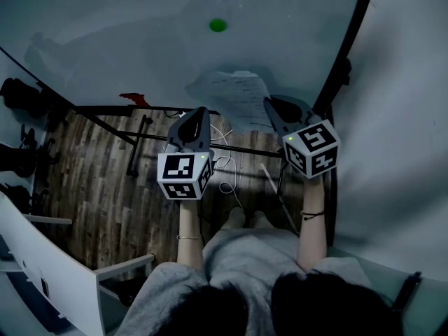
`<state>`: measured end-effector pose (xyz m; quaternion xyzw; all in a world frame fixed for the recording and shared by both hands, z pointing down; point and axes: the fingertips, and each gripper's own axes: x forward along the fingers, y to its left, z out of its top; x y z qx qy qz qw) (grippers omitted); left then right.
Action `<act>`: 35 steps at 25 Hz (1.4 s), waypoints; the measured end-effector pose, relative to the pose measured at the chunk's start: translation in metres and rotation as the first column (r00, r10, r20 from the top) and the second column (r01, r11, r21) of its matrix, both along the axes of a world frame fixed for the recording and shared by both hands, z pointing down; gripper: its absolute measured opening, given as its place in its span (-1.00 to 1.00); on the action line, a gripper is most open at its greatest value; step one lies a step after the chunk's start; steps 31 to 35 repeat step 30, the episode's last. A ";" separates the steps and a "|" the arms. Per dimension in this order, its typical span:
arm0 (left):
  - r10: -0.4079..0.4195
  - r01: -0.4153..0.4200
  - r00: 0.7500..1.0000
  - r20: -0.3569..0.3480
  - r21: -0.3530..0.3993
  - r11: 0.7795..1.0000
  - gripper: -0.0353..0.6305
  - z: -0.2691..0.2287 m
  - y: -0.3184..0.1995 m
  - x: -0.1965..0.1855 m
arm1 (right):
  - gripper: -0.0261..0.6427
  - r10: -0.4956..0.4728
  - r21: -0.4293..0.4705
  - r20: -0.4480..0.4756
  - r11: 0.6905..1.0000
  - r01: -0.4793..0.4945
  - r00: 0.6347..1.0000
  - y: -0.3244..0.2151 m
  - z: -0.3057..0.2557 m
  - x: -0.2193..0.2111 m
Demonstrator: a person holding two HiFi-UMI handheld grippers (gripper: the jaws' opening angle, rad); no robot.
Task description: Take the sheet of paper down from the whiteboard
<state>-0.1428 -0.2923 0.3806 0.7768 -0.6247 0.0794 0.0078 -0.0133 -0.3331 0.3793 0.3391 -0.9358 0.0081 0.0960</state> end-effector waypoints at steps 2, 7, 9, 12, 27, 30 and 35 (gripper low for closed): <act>-0.003 0.003 1.000 -0.009 -0.023 1.000 -0.88 0.006 0.001 0.004 | -0.92 -0.015 -0.003 -0.006 1.000 0.015 1.000 -0.001 -0.001 0.000; -0.013 0.013 1.000 -0.014 -0.060 0.998 -0.88 0.016 0.002 0.010 | -0.92 -0.046 -0.013 -0.013 0.999 0.045 0.999 -0.002 -0.001 0.000; -0.018 0.017 1.000 -0.013 -0.065 0.998 -0.88 0.019 0.003 0.012 | -0.92 -0.059 -0.016 -0.014 0.998 0.058 0.998 -0.001 0.000 -0.001; -0.021 0.019 1.000 -0.017 -0.067 0.998 -0.88 0.020 0.003 0.014 | -0.92 -0.068 -0.019 -0.014 0.998 0.068 0.998 -0.001 0.001 0.000; -0.016 0.016 1.000 -0.001 -0.052 0.998 -0.88 0.017 0.006 0.018 | -0.92 -0.068 -0.004 -0.001 0.998 0.068 0.998 -0.001 -0.005 0.005; -0.012 0.012 1.000 0.001 -0.055 0.998 -0.88 0.019 0.002 0.023 | -0.92 -0.070 -0.006 0.000 0.998 0.070 0.998 -0.005 -0.004 0.009; -0.012 0.012 1.000 0.001 -0.055 0.998 -0.88 0.019 0.002 0.023 | -0.92 -0.070 -0.006 0.000 0.998 0.070 0.998 -0.005 -0.004 0.009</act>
